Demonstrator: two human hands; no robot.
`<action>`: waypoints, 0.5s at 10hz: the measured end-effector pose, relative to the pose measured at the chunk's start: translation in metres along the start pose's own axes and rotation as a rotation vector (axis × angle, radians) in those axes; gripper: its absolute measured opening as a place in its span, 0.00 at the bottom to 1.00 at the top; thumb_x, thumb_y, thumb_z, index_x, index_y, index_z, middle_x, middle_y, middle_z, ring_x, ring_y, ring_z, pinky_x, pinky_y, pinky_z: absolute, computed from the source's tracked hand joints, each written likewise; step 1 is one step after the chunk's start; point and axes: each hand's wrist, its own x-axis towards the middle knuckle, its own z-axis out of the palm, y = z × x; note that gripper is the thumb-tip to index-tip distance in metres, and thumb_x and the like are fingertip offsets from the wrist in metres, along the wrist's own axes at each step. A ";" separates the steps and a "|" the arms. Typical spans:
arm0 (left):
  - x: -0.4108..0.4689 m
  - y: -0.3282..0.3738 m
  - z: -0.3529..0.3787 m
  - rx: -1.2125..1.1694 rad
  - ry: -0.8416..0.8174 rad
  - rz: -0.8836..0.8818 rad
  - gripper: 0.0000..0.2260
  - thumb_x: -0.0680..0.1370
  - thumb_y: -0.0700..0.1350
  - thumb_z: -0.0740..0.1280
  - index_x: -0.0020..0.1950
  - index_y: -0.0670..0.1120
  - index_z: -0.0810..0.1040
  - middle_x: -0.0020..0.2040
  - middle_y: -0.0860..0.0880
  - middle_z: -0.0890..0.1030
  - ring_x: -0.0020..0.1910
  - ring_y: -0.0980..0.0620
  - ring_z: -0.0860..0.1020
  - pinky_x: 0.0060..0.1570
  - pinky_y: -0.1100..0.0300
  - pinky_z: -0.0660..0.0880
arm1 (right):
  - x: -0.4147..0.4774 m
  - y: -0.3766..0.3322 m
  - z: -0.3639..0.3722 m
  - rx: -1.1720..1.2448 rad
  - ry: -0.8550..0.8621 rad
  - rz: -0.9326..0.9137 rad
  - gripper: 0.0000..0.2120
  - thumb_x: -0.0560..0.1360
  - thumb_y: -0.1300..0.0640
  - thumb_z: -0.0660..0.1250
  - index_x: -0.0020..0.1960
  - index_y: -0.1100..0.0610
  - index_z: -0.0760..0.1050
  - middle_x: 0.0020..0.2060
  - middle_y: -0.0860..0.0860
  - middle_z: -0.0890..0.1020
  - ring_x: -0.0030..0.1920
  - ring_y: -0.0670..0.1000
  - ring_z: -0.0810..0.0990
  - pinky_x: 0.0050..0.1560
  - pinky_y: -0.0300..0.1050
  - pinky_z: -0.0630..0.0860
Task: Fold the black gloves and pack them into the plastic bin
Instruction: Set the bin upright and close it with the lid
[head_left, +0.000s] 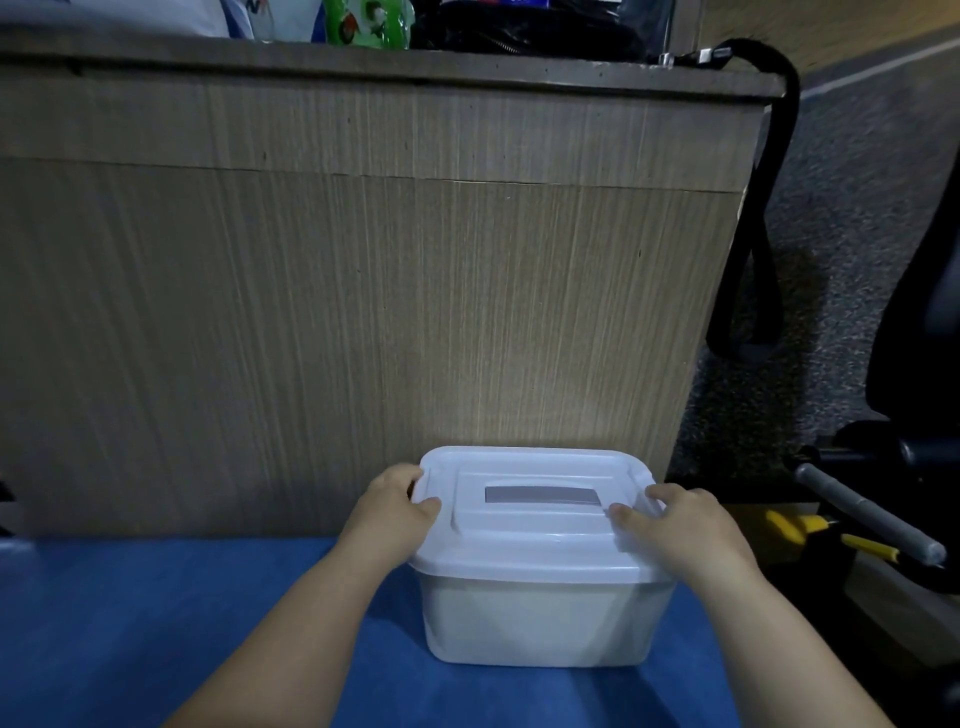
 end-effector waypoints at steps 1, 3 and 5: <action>0.005 0.009 -0.002 -0.043 -0.128 -0.003 0.24 0.81 0.45 0.59 0.77 0.52 0.60 0.76 0.50 0.61 0.72 0.48 0.64 0.67 0.58 0.63 | 0.011 0.000 -0.002 0.025 -0.060 -0.010 0.33 0.73 0.35 0.62 0.73 0.51 0.65 0.68 0.55 0.67 0.65 0.57 0.71 0.53 0.47 0.69; 0.009 0.012 0.000 0.028 -0.141 0.017 0.22 0.83 0.47 0.55 0.77 0.49 0.60 0.78 0.54 0.56 0.75 0.50 0.60 0.70 0.58 0.58 | 0.022 0.000 0.000 -0.198 -0.030 -0.143 0.18 0.82 0.48 0.51 0.63 0.56 0.70 0.68 0.52 0.72 0.64 0.55 0.73 0.54 0.41 0.70; 0.013 0.008 -0.001 0.072 -0.159 -0.010 0.25 0.82 0.52 0.58 0.78 0.50 0.58 0.79 0.55 0.55 0.76 0.51 0.58 0.73 0.55 0.57 | 0.032 0.011 0.003 0.191 -0.029 -0.048 0.09 0.80 0.54 0.62 0.58 0.51 0.77 0.60 0.56 0.79 0.62 0.57 0.77 0.51 0.39 0.66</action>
